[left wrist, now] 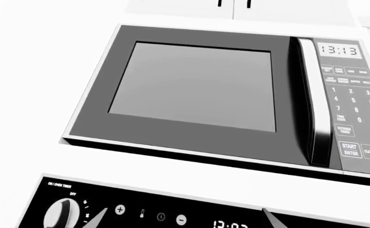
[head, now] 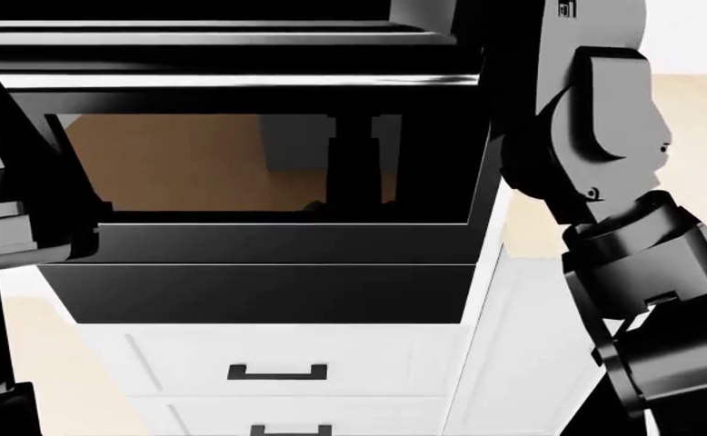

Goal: Preheat the oven by turning the temperature knob.

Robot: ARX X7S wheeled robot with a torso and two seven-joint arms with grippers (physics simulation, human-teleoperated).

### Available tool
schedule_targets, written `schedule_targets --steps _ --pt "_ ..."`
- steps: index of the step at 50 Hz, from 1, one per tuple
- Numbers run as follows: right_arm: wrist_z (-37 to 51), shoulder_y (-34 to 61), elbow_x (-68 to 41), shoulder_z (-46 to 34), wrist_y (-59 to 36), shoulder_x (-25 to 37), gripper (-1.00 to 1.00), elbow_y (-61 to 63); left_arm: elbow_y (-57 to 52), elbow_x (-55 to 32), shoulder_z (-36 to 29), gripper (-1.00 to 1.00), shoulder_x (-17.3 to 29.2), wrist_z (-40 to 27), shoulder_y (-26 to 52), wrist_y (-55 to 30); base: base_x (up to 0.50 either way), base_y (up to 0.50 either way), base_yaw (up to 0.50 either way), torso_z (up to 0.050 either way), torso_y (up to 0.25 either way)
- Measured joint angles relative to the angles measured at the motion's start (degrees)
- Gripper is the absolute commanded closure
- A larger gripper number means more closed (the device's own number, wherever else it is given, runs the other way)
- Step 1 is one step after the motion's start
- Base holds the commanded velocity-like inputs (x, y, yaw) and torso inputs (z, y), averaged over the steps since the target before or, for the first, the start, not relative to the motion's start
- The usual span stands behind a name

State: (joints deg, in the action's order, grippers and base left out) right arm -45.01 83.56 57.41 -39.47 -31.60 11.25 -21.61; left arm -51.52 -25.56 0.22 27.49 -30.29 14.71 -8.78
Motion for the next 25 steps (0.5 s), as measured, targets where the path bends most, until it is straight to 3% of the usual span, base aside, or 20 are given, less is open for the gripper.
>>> schedule_targets --steps 25 --pt "0.06 -0.16 -2.71 2.4 -2.77 -0.76 1.0 0.86 0.39 0.04 -0.34 -1.0 0.32 -0.28 0.11 0.36 0.0 0.0 0.0 0.008 0.0"
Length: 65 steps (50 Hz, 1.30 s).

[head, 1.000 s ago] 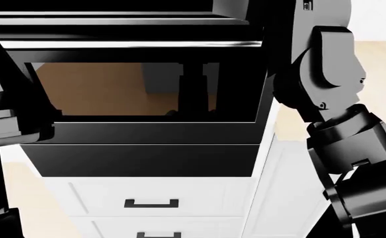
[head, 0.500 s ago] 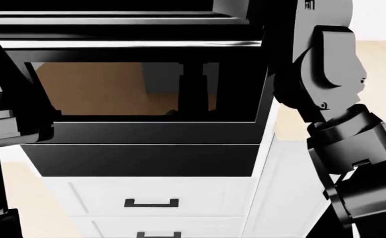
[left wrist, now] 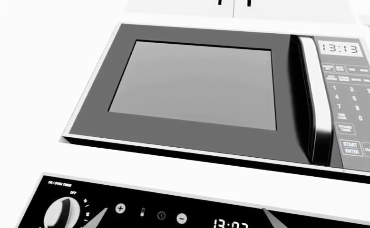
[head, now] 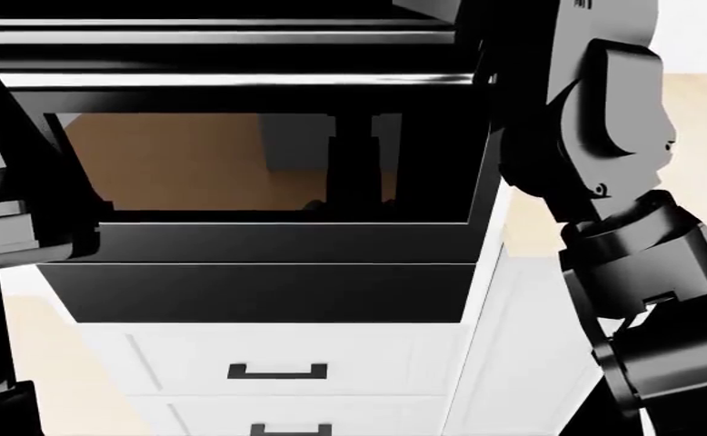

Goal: Preheat the oven by turning the temperature knob.

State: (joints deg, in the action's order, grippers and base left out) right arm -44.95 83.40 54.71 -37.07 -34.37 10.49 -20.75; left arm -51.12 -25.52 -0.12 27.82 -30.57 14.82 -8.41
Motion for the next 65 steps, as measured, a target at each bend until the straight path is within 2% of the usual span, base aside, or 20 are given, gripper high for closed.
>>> schedule_targets --steps 65 --pt "-0.43 0.42 -8.13 6.7 -7.64 -1.45 1.0 2.7 0.09 -0.22 -0.94 -1.0 0.92 -0.81 -0.06 0.53 0.0 0.0 0.0 0.008 0.0"
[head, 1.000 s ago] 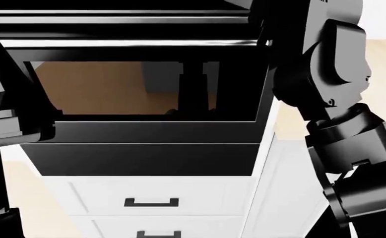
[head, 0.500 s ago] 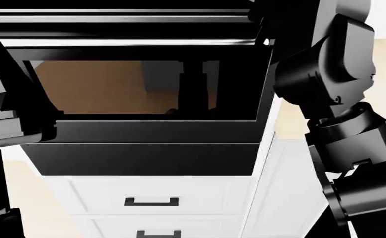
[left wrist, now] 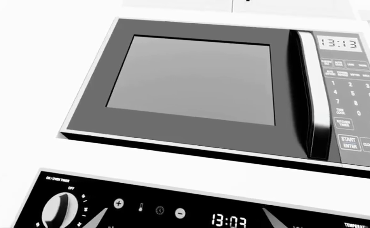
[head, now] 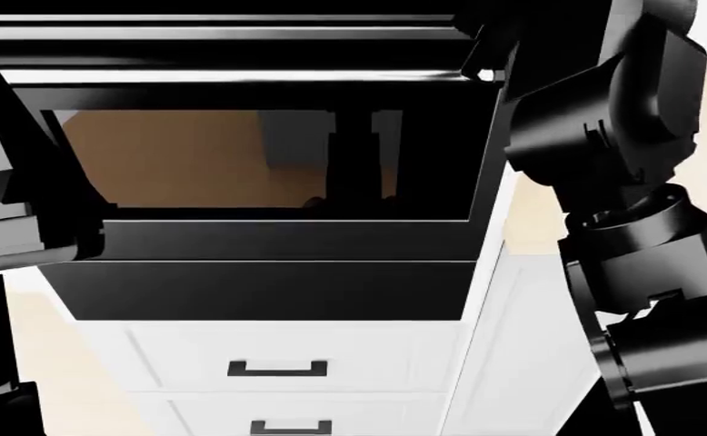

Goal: Preheat the oven by turning the temperature knob.

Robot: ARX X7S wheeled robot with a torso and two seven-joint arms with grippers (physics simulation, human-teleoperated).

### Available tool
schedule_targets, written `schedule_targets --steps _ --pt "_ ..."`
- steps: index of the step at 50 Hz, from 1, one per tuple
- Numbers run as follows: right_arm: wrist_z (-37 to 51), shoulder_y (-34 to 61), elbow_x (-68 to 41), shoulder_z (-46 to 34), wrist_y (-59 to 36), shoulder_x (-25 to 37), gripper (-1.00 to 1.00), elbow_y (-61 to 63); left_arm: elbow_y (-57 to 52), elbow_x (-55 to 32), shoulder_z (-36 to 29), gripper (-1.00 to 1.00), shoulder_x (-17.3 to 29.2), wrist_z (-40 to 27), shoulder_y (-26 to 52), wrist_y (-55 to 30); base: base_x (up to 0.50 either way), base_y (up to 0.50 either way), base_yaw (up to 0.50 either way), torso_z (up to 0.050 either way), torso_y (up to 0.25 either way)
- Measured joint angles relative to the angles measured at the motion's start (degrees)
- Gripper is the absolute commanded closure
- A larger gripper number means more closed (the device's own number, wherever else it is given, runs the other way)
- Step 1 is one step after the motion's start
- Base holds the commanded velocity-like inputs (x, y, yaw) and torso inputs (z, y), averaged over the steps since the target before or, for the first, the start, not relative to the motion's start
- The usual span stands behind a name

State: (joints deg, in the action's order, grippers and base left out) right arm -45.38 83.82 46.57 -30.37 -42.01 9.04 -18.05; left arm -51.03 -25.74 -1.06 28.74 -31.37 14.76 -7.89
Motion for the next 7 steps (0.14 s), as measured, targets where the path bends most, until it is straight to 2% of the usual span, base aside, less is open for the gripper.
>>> schedule_targets --steps 7 --pt "0.65 0.66 0.12 1.69 -0.84 0.09 1.0 1.09 0.09 -0.01 -0.07 -1.0 0.07 -0.06 -0.05 0.14 0.0 0.0 0.0 0.007 0.0"
